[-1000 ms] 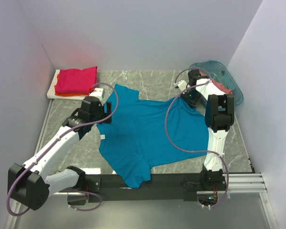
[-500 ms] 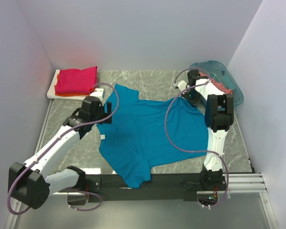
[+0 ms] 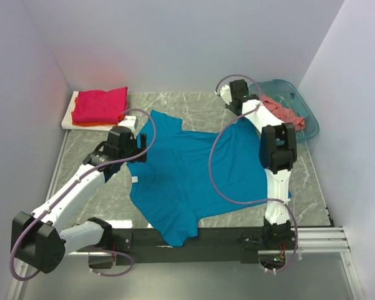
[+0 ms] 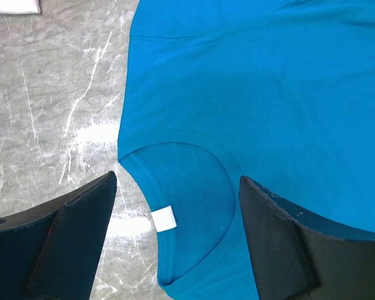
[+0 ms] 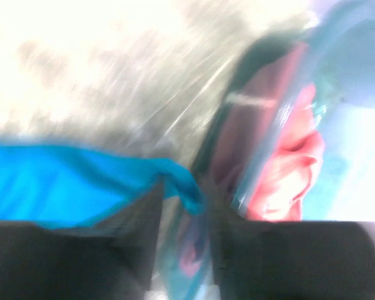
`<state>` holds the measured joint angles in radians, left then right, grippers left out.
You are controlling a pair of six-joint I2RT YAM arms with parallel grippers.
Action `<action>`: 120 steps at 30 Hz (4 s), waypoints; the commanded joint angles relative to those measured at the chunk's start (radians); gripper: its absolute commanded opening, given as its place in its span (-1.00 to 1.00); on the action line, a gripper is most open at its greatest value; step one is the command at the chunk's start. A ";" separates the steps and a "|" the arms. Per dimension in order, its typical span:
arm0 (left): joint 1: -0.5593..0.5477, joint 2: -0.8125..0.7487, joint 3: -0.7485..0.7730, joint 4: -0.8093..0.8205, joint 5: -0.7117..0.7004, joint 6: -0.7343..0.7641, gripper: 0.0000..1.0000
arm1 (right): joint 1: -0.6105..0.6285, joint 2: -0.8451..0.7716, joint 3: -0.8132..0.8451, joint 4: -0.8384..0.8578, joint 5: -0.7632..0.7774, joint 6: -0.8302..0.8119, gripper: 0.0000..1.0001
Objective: Fold and stack the t-shirts
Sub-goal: Flatten the tshirt out
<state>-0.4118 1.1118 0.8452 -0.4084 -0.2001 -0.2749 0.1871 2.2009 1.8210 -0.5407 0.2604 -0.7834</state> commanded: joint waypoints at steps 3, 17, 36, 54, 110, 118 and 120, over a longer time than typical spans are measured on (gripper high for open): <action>-0.002 -0.001 0.000 0.017 -0.009 0.008 0.70 | 0.014 0.091 0.155 0.147 0.195 0.078 0.11; 0.008 0.016 0.000 0.034 0.027 -0.052 0.69 | -0.064 -0.450 -0.285 -0.249 -0.476 0.037 0.18; 0.232 0.160 -0.156 0.008 0.082 -0.676 0.45 | -0.635 -0.722 -0.911 -0.240 -0.625 -0.145 0.18; 0.232 0.310 -0.213 0.065 0.215 -0.656 -0.29 | -0.640 -0.736 -1.014 -0.169 -0.681 -0.109 0.20; 0.591 -0.302 -0.095 0.023 0.471 -0.254 0.62 | -0.414 -0.598 -0.871 -0.027 -0.466 0.145 0.18; 0.594 -0.251 -0.112 0.068 0.489 -0.221 0.67 | -0.472 -0.517 -0.839 -0.122 -0.572 0.070 0.19; 0.596 -0.273 -0.121 0.077 0.495 -0.221 0.68 | -0.486 -0.488 -0.835 -0.152 -0.584 0.029 0.08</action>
<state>0.1783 0.8719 0.7147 -0.4000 0.2665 -0.5282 -0.2764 1.6680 0.9676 -0.6285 -0.2867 -0.6891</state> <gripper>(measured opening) 0.836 0.556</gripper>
